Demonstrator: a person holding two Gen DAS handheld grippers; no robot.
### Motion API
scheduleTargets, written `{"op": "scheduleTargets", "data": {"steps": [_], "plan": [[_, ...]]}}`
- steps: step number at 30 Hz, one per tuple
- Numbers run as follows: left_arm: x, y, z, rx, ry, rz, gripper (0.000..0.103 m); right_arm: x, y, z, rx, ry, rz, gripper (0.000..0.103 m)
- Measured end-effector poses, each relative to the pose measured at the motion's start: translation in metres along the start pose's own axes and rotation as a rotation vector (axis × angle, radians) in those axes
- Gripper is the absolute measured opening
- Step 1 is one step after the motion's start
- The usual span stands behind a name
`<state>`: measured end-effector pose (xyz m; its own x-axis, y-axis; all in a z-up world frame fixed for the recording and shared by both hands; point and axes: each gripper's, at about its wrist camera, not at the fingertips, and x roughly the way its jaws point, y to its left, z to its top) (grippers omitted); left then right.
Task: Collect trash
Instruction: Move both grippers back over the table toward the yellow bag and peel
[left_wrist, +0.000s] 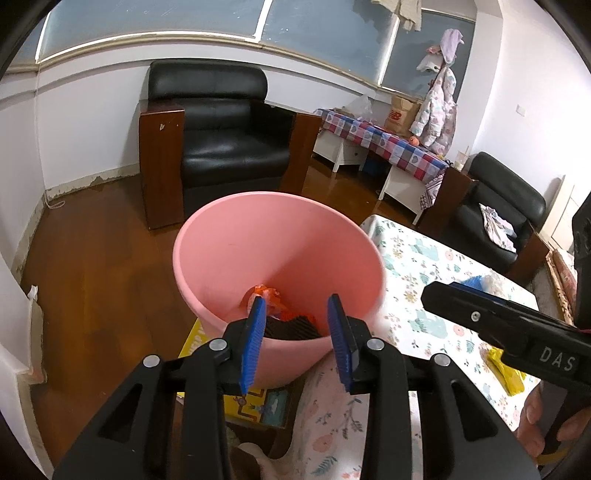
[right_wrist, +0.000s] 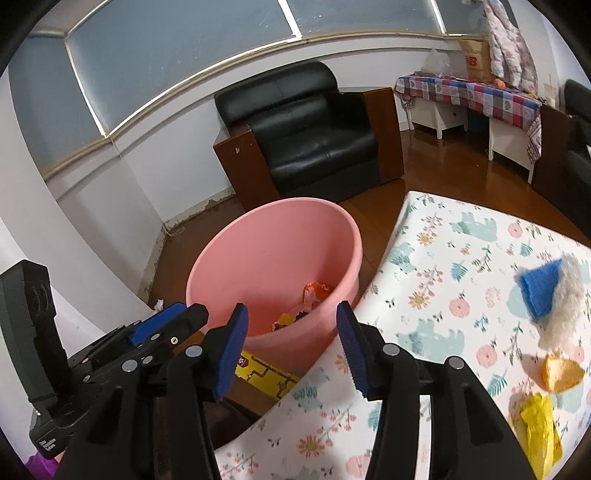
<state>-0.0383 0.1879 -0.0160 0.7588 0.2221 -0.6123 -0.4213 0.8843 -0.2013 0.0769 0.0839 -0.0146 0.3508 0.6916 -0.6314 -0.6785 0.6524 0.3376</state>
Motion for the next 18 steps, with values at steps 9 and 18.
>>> {"op": "scheduleTargets", "data": {"steps": [9, 18], "plan": [[-0.017, -0.023, -0.010, 0.048, 0.001, -0.002, 0.035, -0.042, -0.018, -0.025, 0.028, -0.029, -0.017, 0.050], [-0.029, -0.057, -0.024, 0.113, 0.011, -0.030, 0.035, -0.091, -0.049, -0.058, 0.073, -0.061, -0.104, 0.051]]}}
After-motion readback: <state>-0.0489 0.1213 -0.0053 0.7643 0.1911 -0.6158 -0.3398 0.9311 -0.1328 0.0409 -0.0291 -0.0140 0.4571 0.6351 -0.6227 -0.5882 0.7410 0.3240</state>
